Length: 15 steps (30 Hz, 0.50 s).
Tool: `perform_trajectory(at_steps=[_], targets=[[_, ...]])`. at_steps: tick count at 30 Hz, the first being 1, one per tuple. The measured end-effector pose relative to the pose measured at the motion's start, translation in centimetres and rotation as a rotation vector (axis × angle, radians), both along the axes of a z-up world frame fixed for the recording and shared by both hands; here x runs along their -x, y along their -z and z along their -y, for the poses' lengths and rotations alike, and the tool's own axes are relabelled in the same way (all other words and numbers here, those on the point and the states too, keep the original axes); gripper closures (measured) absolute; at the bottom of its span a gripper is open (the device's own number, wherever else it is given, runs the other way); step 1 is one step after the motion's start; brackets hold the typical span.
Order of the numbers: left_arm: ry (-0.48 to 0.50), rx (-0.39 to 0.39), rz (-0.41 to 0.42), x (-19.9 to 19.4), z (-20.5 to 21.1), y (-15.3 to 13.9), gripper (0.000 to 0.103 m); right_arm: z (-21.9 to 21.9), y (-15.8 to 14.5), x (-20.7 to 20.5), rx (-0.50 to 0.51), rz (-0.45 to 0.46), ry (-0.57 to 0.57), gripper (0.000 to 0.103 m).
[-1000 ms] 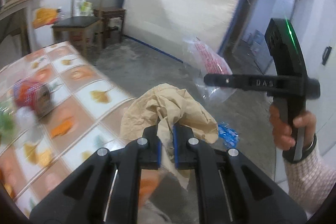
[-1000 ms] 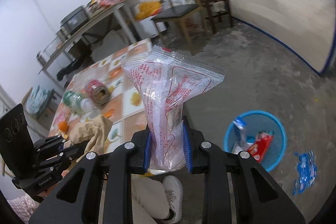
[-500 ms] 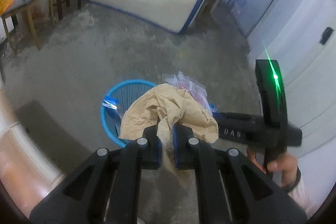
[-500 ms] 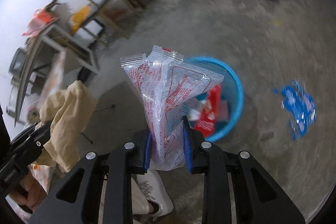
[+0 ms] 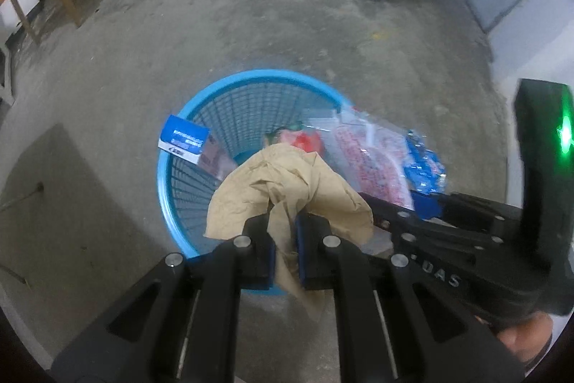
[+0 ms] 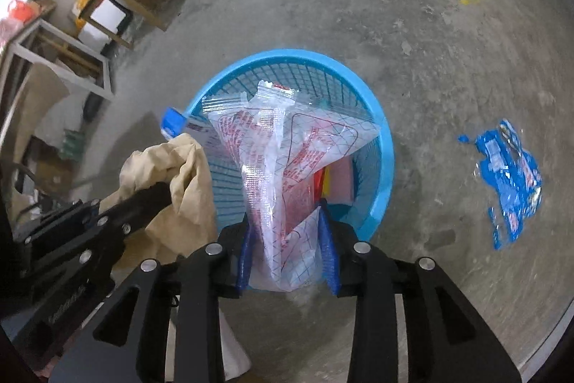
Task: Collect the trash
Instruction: 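Carry tan paper and clear bag over the blue wastebasket and release both, then move both tools back toward the table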
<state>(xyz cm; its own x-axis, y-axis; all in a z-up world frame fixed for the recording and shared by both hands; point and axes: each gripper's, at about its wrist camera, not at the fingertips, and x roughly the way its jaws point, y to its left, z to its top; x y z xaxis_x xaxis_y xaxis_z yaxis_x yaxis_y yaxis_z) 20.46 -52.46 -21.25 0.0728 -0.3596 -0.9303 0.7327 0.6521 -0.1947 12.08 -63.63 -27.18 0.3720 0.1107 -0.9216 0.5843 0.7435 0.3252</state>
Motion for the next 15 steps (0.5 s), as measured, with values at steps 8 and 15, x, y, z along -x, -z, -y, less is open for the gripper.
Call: perform_trajectory(at_steps=[8,15], targets=[[-0.047,0.003,0.013,-1.4,-1.0,2.5,0.051,0.8,2.3,0.0,0.021,0.000,0.004,0.040],[-0.074,0.045,0.041,-1.3,-1.4,1.3,0.041,2.1,0.9,2.6,0.016,0.067,0.091,0.039]])
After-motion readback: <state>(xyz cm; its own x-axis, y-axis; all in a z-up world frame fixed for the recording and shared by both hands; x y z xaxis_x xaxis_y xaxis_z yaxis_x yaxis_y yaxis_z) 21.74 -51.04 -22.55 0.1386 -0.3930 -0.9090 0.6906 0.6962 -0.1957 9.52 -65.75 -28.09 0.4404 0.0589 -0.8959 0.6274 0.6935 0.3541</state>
